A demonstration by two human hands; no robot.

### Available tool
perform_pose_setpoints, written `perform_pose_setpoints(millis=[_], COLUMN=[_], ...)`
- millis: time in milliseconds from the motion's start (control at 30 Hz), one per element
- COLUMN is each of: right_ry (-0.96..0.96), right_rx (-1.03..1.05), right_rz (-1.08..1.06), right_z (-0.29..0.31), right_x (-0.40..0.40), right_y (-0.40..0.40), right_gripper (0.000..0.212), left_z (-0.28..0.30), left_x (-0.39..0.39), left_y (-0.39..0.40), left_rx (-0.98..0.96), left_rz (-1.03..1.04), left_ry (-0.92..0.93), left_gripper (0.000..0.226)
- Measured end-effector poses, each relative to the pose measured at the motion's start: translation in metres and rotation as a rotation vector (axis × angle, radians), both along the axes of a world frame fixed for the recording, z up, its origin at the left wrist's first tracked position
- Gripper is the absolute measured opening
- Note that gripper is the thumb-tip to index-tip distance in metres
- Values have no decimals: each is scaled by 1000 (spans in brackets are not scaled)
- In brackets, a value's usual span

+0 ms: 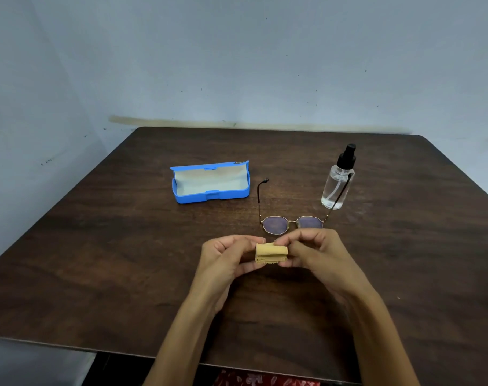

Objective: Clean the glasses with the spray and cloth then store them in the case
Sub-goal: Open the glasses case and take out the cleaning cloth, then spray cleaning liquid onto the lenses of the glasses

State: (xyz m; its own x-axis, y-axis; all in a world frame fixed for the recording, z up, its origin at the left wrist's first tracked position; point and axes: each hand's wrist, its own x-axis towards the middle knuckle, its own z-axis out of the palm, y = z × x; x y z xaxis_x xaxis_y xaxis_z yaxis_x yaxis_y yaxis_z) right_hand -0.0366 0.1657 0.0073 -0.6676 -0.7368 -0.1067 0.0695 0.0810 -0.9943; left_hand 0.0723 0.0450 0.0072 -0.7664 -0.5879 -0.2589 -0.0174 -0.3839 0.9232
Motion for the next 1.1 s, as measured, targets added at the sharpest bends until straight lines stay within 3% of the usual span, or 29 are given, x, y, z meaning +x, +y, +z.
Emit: perform_pose_setpoints(millis=[133,267,500,833,933,1000,1100], right_ry=[-45,66,258,505,479,468,473], right_rx=[41,97,259,425,376,347,326], right_rz=[-49,-29,23,17,-89,-224,-409], right_z=[4,2,-4,-1,8,13,13], right_x=[3,7,5,4,-15,-39,-87], right_y=[0,8,11,19,40,57,70], right_gripper=[22,8,12,11,7,12,17], left_z=[-4,-11,-24,-25,-25,-24,-20], left_x=[0,3,8,8,1,-14,-49], left_y=[0,3,13,28,53,81,122], left_rx=[-13,-135,-744,-1222,-1173,-1050,-874], left_rz=[17,3,-5,-12,99,33,-151], left_ry=[-33,-96,-168,-327,-66,70,83], left_gripper=[10,12,14,19,18,20,43])
